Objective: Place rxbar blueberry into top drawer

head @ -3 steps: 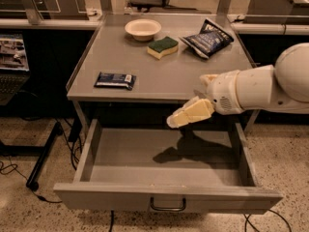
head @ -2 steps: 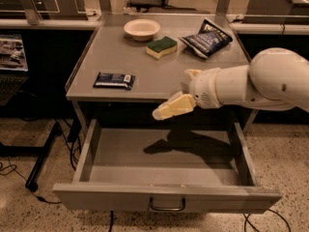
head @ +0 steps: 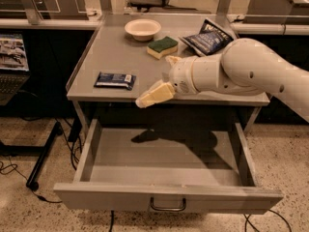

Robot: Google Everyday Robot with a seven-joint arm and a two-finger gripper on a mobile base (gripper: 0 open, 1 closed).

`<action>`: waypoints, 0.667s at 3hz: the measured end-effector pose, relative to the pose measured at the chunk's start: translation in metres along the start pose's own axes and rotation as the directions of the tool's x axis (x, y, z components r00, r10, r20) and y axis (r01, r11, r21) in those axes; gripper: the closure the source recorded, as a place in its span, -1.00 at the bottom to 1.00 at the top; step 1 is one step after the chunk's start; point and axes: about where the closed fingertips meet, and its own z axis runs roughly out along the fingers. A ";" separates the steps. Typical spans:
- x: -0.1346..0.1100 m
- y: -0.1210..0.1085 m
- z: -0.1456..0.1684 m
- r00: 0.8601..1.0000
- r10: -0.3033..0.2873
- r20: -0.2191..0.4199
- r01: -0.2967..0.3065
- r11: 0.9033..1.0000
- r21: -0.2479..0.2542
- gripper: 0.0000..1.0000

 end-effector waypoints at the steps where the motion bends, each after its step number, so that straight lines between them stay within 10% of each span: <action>1: 0.000 0.000 0.000 1.000 0.000 0.000 0.000 1.000 0.000 -1.00; 2: -0.001 -0.004 0.023 0.998 0.026 0.048 -0.025 1.000 -0.014 -1.00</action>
Offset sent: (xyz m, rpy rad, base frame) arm 0.0386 0.0353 -0.0212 0.1431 0.0076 0.0125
